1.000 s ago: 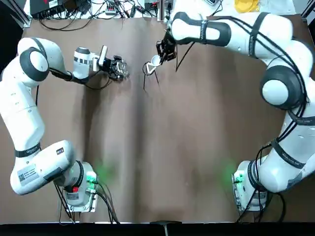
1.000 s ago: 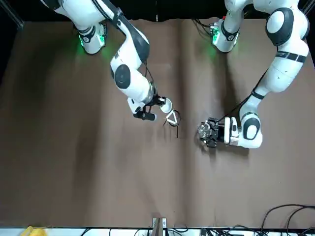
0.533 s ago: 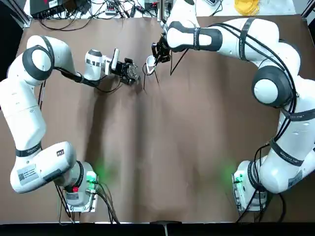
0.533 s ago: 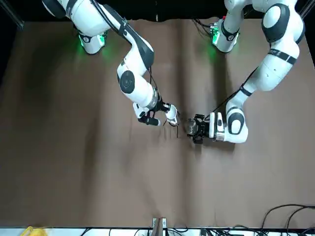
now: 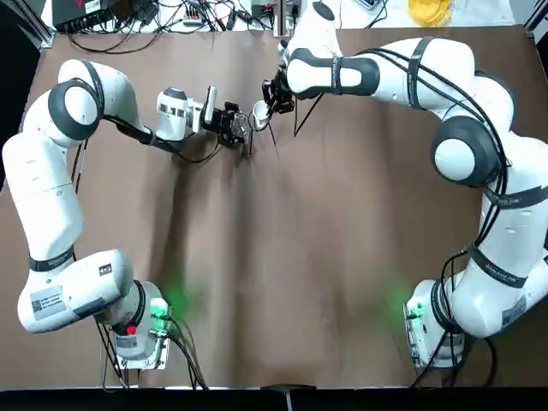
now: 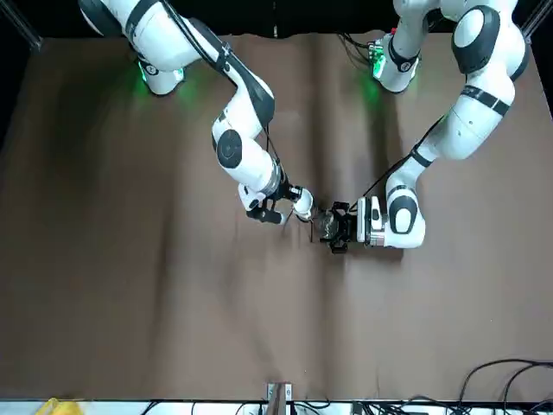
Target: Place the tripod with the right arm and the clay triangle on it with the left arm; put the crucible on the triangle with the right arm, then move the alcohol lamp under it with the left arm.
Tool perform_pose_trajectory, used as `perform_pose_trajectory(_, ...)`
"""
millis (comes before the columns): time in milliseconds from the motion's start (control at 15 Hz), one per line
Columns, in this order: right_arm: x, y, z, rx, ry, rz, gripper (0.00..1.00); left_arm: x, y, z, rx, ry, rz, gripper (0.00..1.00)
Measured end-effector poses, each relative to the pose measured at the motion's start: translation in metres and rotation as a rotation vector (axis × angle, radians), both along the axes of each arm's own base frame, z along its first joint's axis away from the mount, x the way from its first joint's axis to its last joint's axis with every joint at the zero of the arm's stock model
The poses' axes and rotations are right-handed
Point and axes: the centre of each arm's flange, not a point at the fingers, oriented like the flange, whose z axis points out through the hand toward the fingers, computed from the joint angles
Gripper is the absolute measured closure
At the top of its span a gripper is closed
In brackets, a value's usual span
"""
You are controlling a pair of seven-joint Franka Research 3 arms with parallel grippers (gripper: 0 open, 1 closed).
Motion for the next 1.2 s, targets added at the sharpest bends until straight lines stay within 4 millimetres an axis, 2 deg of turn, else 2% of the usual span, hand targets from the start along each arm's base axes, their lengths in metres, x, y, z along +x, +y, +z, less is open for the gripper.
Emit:
perform_pose_trajectory(267, 0.000, 0.000, -0.007, -0.012, -0.001, 0.000, 0.94, -0.003, -0.010, 0.000, -0.001, 0.012, 0.010, 0.15)
perform_pose_trajectory(800, 0.002, 0.000, -0.006, -0.008, -0.011, -0.006, 0.90, -0.008, -0.022, -0.002, 0.011, 0.017, 0.015, 0.15)
perform_pose_trajectory(933, 0.004, 0.000, -0.005, 0.000, -0.024, -0.014, 0.89, -0.009, -0.022, -0.003, 0.011, 0.019, 0.016, 0.12)
perform_pose_trajectory(1067, 0.005, 0.000, -0.005, 0.002, -0.028, -0.015, 0.87, -0.009, -0.023, -0.002, 0.010, 0.018, 0.015, 0.01)
perform_pose_trajectory(1133, 0.005, 0.000, -0.004, 0.003, -0.030, -0.016, 0.85, -0.009, -0.024, -0.002, 0.010, 0.017, 0.014, 0.01)
perform_pose_trajectory(1200, 0.005, 0.000, -0.004, 0.003, -0.031, -0.016, 0.78, -0.009, -0.025, -0.002, 0.010, 0.017, 0.012, 0.01)
